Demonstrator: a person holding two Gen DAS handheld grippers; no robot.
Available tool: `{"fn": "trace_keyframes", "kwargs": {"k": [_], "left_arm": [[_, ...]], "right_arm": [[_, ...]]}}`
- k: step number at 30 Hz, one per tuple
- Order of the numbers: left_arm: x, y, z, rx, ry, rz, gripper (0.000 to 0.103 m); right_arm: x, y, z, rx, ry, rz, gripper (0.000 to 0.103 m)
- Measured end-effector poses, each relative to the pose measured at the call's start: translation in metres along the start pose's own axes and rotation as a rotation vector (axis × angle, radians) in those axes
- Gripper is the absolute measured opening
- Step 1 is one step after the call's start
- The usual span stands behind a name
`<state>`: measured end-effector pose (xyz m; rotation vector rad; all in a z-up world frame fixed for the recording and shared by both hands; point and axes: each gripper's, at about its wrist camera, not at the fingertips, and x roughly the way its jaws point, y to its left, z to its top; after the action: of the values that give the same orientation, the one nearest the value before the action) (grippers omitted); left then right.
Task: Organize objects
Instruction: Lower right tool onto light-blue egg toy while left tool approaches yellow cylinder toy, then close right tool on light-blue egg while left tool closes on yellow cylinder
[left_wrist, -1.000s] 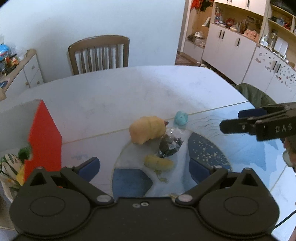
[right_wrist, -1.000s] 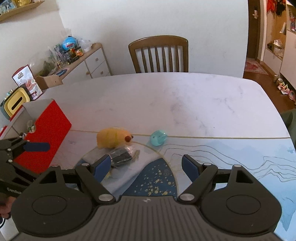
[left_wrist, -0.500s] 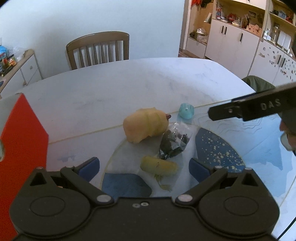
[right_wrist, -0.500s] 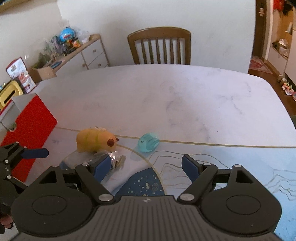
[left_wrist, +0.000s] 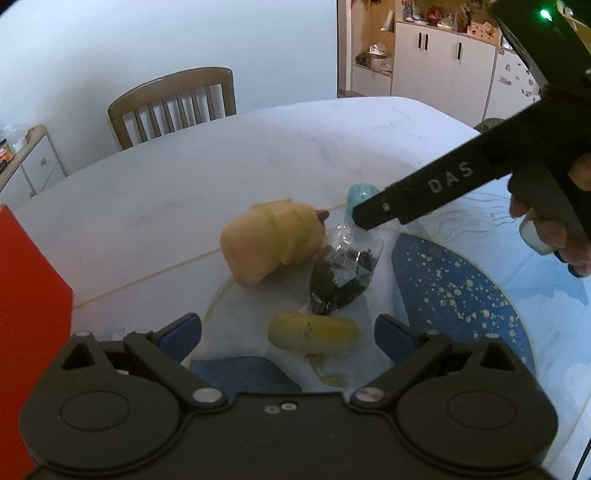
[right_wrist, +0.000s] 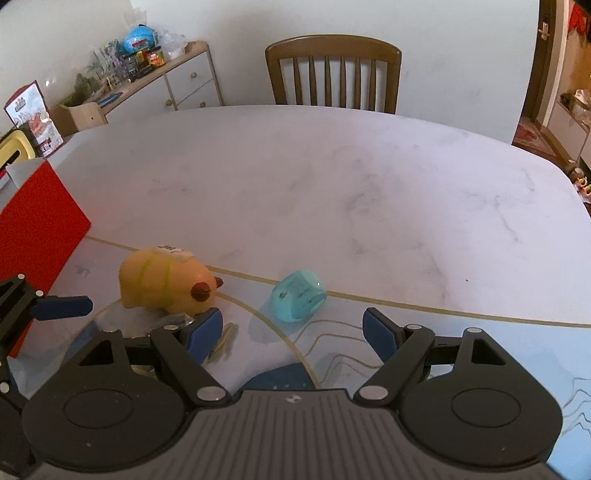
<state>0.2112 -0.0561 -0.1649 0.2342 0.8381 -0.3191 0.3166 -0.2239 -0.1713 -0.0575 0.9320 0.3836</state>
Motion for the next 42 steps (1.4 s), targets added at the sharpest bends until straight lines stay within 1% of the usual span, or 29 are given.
{"fn": "trace_keyframes", "kwargs": {"k": [1,4,8,10,11,15,20,24,26,28,37,42], "left_arm": [[0.001,0.000,0.000,0.001,-0.001,0.000,0.099],[0.004,-0.001,0.001,0.008,-0.005,0.001,0.093],[0.004,-0.004,-0.002,0.025,-0.017,0.000,0.083],[0.005,-0.006,-0.002,0.037,-0.017,-0.002,0.079],[0.005,-0.007,-0.003,0.041,-0.018,-0.005,0.078],[0.004,-0.006,-0.003,0.033,-0.022,-0.008,0.074],[0.002,-0.008,-0.005,0.027,-0.030,-0.017,0.061],[0.000,-0.009,-0.005,0.028,-0.031,-0.019,0.057],[-0.001,-0.009,-0.005,0.027,-0.029,-0.023,0.053],[-0.002,-0.011,-0.005,0.031,-0.028,-0.027,0.051],[-0.002,-0.007,-0.003,0.004,-0.007,-0.018,0.050],[-0.013,0.001,-0.001,-0.028,-0.006,-0.025,0.050]], "right_arm": [[0.002,0.000,0.001,-0.001,0.002,0.002,0.081],[0.008,0.000,0.003,-0.011,0.008,0.000,0.077],[0.013,0.003,0.005,-0.034,0.016,-0.004,0.067],[0.015,0.002,0.005,-0.034,0.021,0.002,0.064],[0.016,0.003,0.004,-0.036,0.022,0.001,0.060],[0.018,0.004,0.003,-0.044,0.022,-0.002,0.057],[0.018,0.006,0.003,-0.046,0.016,-0.015,0.050],[0.020,0.009,0.004,-0.059,0.013,-0.024,0.046],[0.020,0.011,0.004,-0.074,0.012,-0.031,0.039],[0.020,0.012,0.004,-0.086,0.010,-0.040,0.036],[0.008,0.015,0.001,-0.065,-0.009,-0.050,0.036],[-0.011,0.019,-0.002,-0.060,-0.015,-0.021,0.036]]}}
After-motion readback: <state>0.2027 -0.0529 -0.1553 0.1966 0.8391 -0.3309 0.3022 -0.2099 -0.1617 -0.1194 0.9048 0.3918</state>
